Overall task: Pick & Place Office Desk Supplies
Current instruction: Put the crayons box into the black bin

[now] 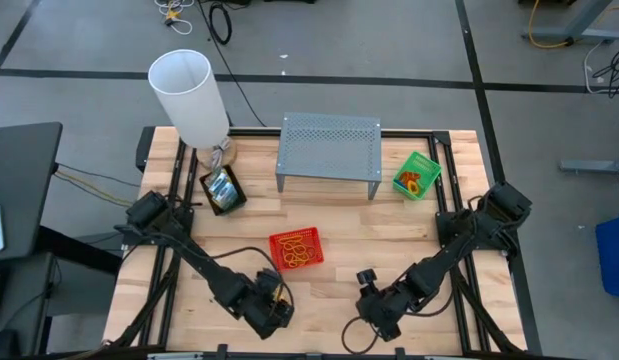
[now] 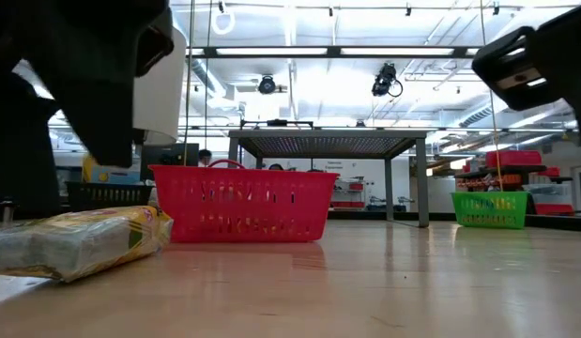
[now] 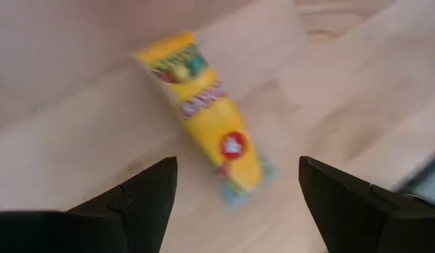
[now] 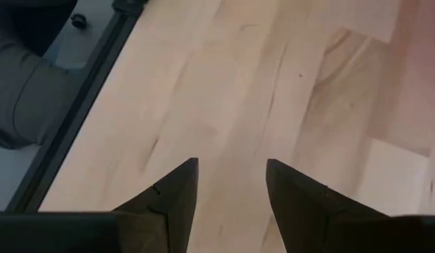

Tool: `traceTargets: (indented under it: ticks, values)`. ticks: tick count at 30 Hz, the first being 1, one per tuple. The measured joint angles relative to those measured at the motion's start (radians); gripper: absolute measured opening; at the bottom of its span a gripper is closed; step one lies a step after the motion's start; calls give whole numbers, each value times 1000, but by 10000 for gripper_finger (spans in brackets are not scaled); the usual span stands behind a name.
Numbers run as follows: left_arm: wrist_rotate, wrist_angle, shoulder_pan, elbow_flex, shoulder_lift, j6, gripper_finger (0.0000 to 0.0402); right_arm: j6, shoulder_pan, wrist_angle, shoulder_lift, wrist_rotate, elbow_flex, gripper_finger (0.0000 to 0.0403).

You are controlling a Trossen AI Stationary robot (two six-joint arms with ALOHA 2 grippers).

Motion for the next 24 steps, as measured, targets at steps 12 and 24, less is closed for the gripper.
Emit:
traceTargets:
  ticks: [12, 24]
  values:
    - [9, -101, 61, 49, 11, 71, 297, 0, 24, 13, 0, 30, 0, 176]
    - [28, -125, 88, 36, 22, 51, 297, -19, 23, 12, 0, 36, 0, 176]
